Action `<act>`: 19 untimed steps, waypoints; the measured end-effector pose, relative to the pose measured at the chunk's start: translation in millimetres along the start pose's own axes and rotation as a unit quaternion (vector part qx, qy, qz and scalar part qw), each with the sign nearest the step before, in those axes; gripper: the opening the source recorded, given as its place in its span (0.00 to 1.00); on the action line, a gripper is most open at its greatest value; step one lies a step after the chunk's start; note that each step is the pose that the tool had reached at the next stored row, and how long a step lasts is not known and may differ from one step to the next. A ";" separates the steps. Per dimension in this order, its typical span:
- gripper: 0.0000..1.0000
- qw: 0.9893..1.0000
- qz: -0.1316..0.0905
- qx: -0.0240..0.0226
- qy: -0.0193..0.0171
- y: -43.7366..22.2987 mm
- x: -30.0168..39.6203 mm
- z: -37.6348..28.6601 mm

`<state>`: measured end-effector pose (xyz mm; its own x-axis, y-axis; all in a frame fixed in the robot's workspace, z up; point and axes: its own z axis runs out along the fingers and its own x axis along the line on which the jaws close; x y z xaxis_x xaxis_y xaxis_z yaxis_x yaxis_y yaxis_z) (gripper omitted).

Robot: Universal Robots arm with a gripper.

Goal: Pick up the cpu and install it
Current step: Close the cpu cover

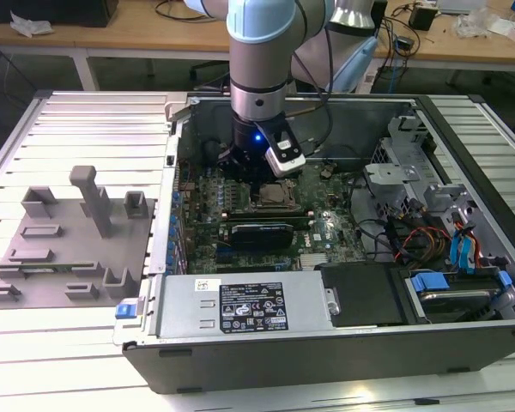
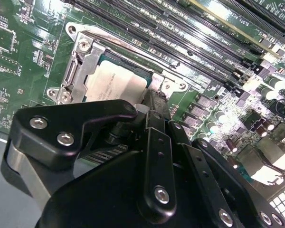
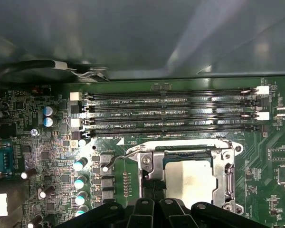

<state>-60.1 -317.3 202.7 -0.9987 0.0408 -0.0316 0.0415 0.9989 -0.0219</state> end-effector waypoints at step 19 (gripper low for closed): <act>0.11 1.000 0.000 0.002 0.000 0.2 -0.1 -0.5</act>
<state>-60.0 -317.1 203.2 -0.9986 0.0406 -0.0326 0.0414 0.9988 -0.0251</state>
